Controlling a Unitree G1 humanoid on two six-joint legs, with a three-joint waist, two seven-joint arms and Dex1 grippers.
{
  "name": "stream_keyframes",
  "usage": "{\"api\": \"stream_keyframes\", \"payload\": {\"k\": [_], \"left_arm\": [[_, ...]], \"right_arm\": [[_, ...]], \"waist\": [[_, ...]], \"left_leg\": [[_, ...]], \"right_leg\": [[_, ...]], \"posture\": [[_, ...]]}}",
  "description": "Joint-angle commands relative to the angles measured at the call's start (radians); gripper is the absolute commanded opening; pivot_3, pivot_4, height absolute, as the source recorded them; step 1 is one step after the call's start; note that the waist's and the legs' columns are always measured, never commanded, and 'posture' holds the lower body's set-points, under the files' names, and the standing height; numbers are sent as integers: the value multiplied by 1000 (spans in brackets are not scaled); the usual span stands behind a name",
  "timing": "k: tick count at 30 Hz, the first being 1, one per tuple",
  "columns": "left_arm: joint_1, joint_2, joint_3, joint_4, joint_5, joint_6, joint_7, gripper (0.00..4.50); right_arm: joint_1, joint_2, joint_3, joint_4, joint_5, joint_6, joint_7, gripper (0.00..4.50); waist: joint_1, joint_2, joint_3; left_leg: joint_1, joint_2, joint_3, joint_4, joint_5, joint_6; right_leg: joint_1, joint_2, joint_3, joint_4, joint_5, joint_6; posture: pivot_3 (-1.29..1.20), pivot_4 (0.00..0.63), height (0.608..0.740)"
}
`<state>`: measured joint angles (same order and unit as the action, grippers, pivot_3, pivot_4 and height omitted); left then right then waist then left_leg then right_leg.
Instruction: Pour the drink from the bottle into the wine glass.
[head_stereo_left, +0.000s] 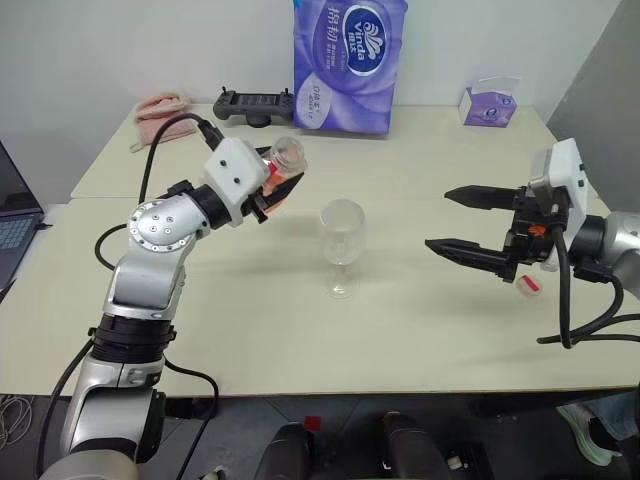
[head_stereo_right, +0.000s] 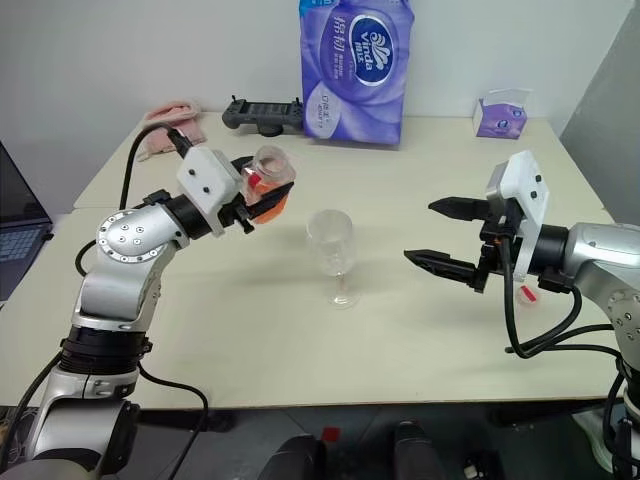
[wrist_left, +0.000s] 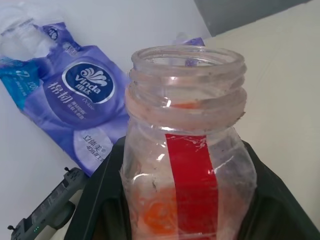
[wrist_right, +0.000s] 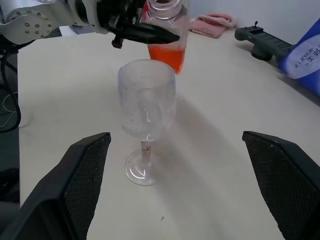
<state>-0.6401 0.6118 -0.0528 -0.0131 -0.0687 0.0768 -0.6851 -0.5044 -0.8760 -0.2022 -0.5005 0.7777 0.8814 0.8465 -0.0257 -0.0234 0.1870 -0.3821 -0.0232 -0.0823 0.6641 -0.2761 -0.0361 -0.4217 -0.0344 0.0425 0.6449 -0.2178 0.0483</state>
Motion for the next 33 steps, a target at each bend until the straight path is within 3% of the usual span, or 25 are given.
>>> {"api": "stream_keyframes", "payload": {"k": [1, 23, 33], "left_arm": [[-44, -13, 2, -36, 37, -60, 29, 1894], [-109, 41, -70, 140, 327, -544, 85, 1870], [-147, 69, -91, 206, 414, -683, 116, 1870]], "right_arm": [[-35, 2, 3, -20, 12, -22, -7, 4500], [-91, 46, 43, -11, 32, -26, -45, 4500], [-95, 48, 50, -9, 28, -30, -46, 4500]], "waist": [[0, 0, 0], [0, 0, 0], [0, 0, 0]], "left_leg": [[0, 0, 0, 0, 0, 0], [0, 0, 0, 0, 0, 0], [0, 0, 0, 0, 0, 0]], "right_leg": [[0, 0, 0, 0, 0, 0], [0, -1, 0, 0, 0, 0], [0, -1, 0, 1, 0, 0]], "posture": [[0, 150, 740], [0, 150, 740], [0, 150, 740]]}}
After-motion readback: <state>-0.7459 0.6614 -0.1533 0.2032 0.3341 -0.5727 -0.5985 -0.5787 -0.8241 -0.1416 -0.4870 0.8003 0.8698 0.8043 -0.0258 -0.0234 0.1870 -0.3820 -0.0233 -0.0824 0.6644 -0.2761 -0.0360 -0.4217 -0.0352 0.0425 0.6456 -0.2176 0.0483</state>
